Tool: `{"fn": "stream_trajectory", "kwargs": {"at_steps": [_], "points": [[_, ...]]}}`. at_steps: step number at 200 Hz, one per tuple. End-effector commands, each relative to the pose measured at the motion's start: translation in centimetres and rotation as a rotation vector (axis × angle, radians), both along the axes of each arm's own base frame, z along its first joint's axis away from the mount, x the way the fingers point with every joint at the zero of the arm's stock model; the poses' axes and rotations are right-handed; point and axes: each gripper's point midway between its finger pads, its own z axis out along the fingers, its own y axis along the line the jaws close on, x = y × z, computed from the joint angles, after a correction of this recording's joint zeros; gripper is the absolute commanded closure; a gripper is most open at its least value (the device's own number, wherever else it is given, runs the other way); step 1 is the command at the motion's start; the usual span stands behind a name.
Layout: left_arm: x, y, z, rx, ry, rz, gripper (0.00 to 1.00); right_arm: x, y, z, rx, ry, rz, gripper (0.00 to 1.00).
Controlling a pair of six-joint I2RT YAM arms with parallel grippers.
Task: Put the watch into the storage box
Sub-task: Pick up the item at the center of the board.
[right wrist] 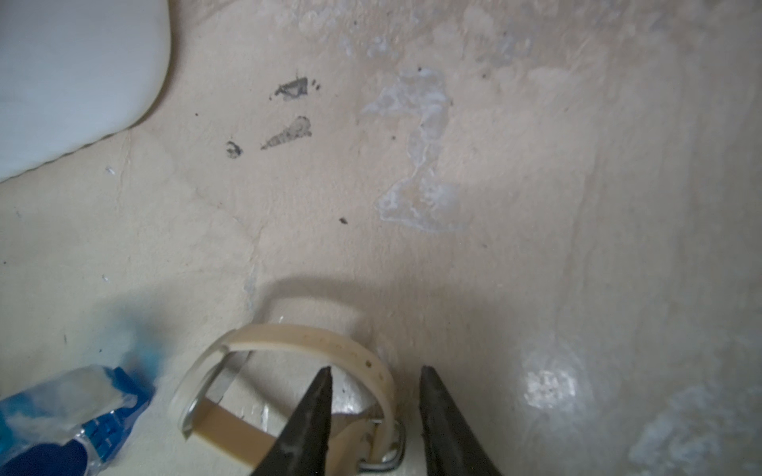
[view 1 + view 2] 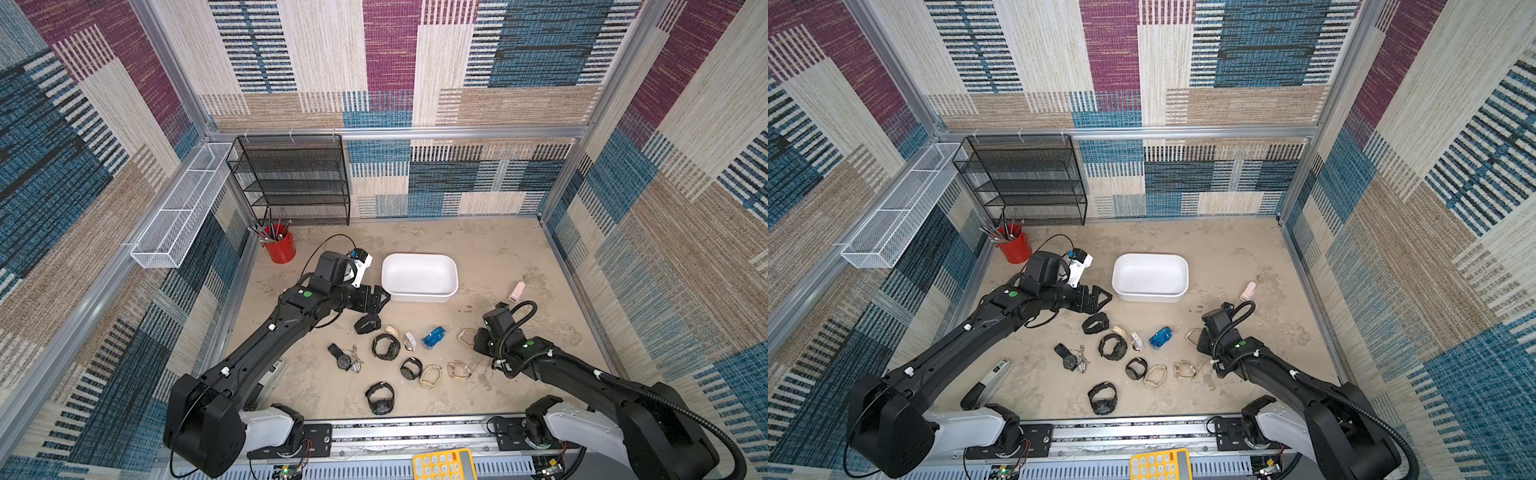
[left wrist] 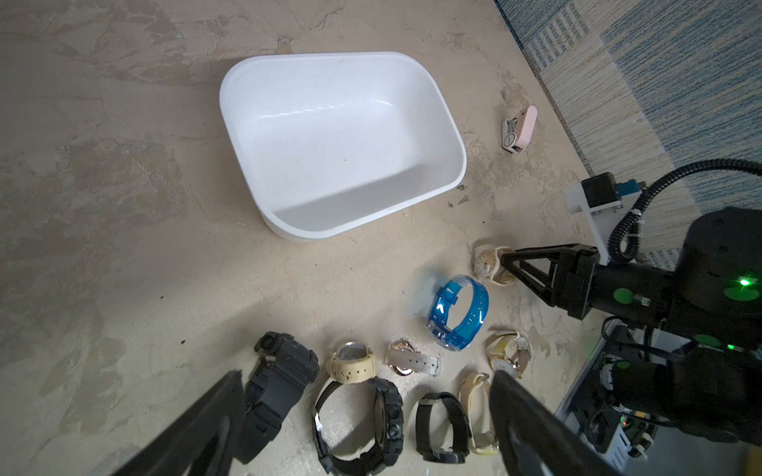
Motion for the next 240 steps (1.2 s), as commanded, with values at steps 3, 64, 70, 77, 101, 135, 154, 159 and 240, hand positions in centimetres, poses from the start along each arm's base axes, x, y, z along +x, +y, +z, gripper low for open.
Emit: {"fn": "stream_trajectory", "kwargs": {"at_steps": [3, 64, 70, 77, 101, 135, 154, 159, 240], "points": [[0.0, 0.0, 0.4, 0.003, -0.016, -0.014, 0.06, 0.4, 0.2, 0.0, 0.004, -0.011, -0.004, 0.74], [0.0, 0.0, 0.4, 0.004, -0.014, -0.013, 0.06, 1.4, -0.1, 0.9, -0.044, -0.036, 0.002, 1.00], [0.0, -0.1, 0.4, 0.004, -0.012, -0.015, 0.06, 1.6, -0.2, 1.2, -0.052, -0.044, 0.002, 1.00], [0.0, -0.1, 0.3, 0.003, -0.010, -0.015, 0.06, 1.9, -0.3, 1.8, -0.062, -0.055, 0.001, 1.00], [0.0, -0.3, -0.1, -0.002, 0.006, -0.022, 0.07, 3.0, -0.4, 4.5, -0.082, -0.114, 0.006, 1.00], [0.0, -0.5, -0.1, -0.009, 0.013, -0.028, 0.07, 5.2, 0.4, 8.6, -0.103, -0.191, 0.038, 1.00], [0.2, -0.2, -0.2, 0.002, 0.005, -0.009, 0.07, 6.6, 1.2, 11.3, -0.100, -0.236, 0.067, 1.00], [0.2, -0.2, -0.2, 0.004, 0.005, -0.008, 0.07, 7.0, 1.5, 12.0, -0.097, -0.250, 0.076, 1.00], [0.8, 1.2, 1.4, -0.045, -0.059, 0.127, 0.08, 12.9, 7.0, 16.9, -0.046, -0.398, 0.239, 1.00]]}}
